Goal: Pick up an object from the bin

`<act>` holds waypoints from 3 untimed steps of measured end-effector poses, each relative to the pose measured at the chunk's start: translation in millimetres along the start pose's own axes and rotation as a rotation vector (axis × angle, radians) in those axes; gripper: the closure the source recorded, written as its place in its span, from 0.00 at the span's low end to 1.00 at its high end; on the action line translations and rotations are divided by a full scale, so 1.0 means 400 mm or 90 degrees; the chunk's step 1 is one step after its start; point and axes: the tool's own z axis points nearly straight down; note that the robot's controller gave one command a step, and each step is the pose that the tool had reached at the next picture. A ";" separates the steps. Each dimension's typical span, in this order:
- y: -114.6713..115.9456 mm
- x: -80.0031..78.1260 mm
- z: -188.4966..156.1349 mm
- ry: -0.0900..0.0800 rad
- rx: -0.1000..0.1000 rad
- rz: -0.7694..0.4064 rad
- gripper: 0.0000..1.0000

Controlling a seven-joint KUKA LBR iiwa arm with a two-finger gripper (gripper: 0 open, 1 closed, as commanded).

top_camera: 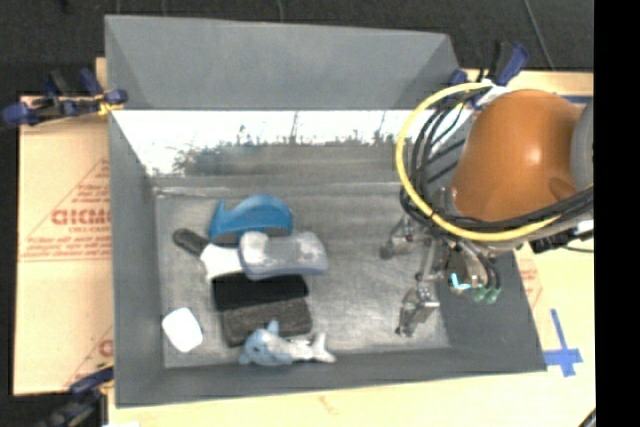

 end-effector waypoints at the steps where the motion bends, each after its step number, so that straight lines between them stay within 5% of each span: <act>1: 0.000 -0.004 -0.009 -0.005 0.000 -0.001 0.00; 2: 0.009 -0.022 0.097 -0.010 0.001 -0.078 0.00; 3: 0.201 -0.029 0.143 -0.006 0.000 -0.045 0.00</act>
Offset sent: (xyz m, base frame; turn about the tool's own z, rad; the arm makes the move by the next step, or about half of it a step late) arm 0.0089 0.0061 -0.0651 -0.1825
